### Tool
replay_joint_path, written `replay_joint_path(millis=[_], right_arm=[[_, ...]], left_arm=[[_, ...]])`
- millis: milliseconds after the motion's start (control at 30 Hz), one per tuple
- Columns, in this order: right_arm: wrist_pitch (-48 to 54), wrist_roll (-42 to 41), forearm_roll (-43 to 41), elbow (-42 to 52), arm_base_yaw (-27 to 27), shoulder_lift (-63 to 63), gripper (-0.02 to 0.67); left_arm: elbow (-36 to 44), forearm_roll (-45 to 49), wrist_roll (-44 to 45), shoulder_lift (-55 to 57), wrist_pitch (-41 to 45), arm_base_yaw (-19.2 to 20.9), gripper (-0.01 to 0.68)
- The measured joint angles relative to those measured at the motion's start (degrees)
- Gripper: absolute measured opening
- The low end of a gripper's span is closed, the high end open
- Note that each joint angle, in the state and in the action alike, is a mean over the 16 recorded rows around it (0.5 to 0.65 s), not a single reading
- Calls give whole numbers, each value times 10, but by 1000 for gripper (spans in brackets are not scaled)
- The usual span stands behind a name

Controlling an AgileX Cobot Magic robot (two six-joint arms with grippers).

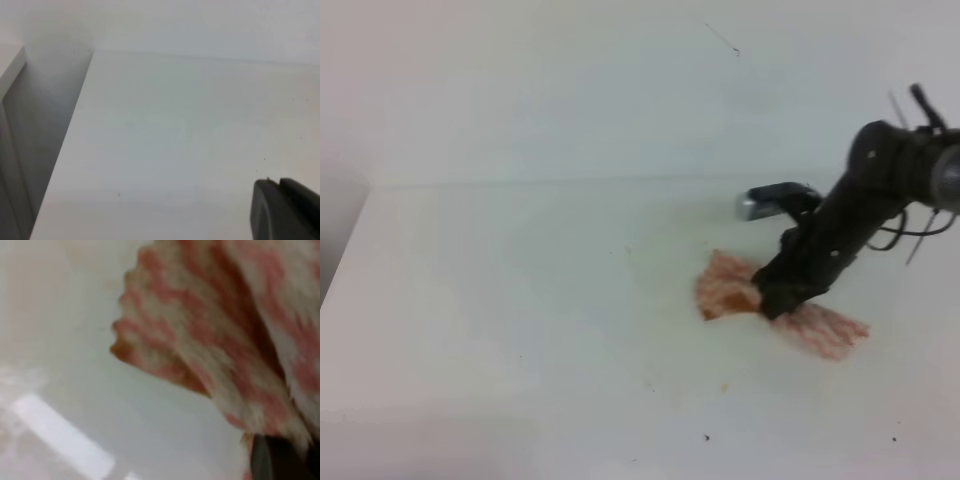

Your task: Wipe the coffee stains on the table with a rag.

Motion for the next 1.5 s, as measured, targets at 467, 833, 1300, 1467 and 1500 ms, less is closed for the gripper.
replay_joint_path(millis=[467,833,1300,1467,1500], right_arm=[[-54,25,-30,73,-109,-116,14],[-203,90,-96,254,-151,-230,23],[-260,115,-100,300,-134,-306,390],[-239,122,-107,301,-133,-372,492],[-232,123,-108,301,-133,-387,489]], left_arm=[[5,0,0,-3,-2,0,-1],[2,0,0,-1,0,0,-1],[0,0,0,0,1,0,-1],[2,0,0,-1,0,0,-1],[3,0,0,-2,-1,0,-1]])
